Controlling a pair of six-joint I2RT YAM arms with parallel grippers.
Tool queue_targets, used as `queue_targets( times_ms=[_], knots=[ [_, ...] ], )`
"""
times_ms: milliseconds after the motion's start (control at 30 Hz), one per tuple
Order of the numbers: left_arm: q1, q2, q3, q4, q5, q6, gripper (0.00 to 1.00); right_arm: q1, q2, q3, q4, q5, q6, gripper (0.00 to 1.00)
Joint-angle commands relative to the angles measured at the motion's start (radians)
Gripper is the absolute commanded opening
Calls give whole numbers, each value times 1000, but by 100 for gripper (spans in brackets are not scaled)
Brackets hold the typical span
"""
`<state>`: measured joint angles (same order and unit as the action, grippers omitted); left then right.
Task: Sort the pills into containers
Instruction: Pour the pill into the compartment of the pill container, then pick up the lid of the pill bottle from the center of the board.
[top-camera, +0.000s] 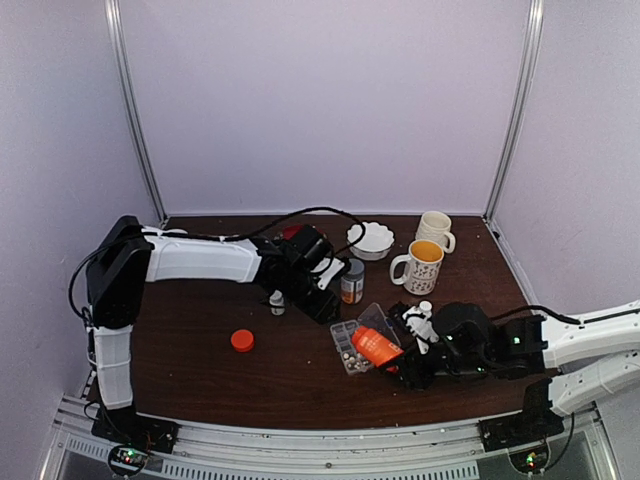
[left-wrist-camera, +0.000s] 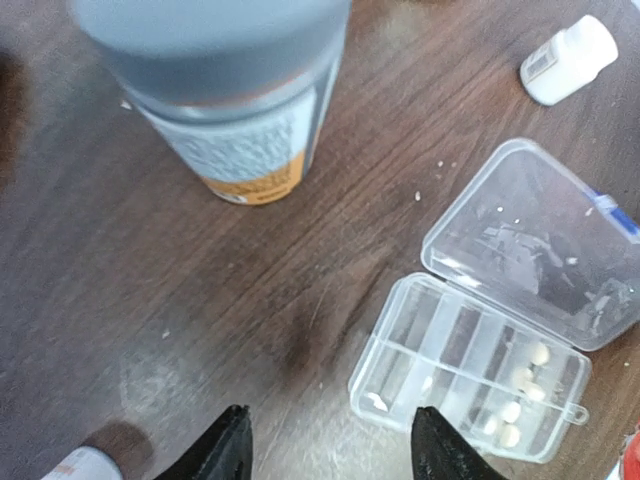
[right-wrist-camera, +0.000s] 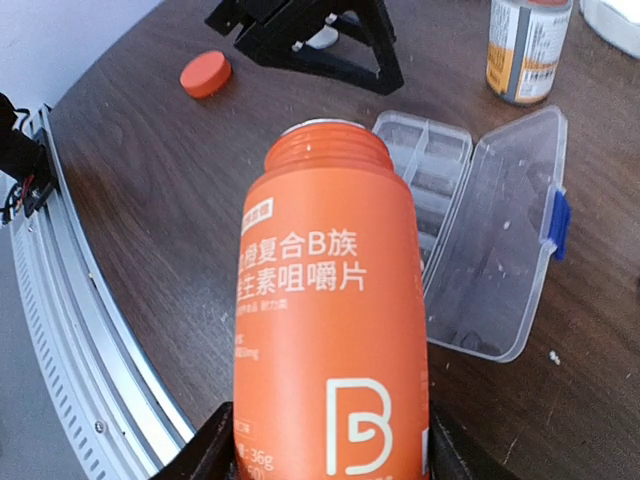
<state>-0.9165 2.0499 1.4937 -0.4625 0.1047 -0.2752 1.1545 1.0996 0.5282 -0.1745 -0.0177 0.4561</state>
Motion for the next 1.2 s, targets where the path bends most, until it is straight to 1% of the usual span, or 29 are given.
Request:
queue_targets(
  times_ms=[0,67,133,267,467,533,600,667,700,733,767,867,933,967,1033,1133,1167],
  knots=[
    [-4,-140,-31,-37,-61,-27,58,4,-115,-58,253,93,-103,0],
    [-4,-194,-52,-60,-87,-30,59,4,-160,-91,346,113,-164,0],
    [-3,-249,-74,-84,-150,-33,60,4,-195,-113,452,139,-235,0],
    [3,-347,-106,-150,-216,-32,63,3,-233,-108,610,153,-373,0],
    [20,-443,-190,-226,-246,-65,66,3,-262,-12,771,147,-600,0],
    [22,-470,-243,-232,-252,-87,68,2,-276,9,846,136,-660,0],
    [25,-494,-291,-230,-250,-110,73,2,-276,15,929,123,-707,0],
    [30,-508,-332,-226,-245,-133,83,2,-248,-7,1059,153,-732,0],
    [33,-513,-350,-220,-241,-142,91,0,-223,-25,1140,170,-743,0],
    [37,-519,-369,-212,-237,-150,97,-1,-192,-42,1221,183,-746,0],
    [41,-522,-387,-201,-230,-157,98,-2,-150,-61,1305,177,-748,0],
    [56,-518,-418,-180,-228,-166,98,0,-52,-76,1497,32,-808,0],
    [67,-501,-432,-174,-229,-169,97,2,-7,-94,1628,24,-794,0],
    [71,-492,-440,-175,-231,-171,97,1,5,-99,1674,45,-784,0],
    [79,-479,-457,-163,-234,-174,97,2,8,-84,1657,63,-807,0],
    [94,-472,-484,-130,-213,-177,98,3,-24,-37,1481,22,-823,0],
    [101,-470,-495,-119,-206,-177,98,3,-33,-32,1454,21,-814,0]
  ],
)
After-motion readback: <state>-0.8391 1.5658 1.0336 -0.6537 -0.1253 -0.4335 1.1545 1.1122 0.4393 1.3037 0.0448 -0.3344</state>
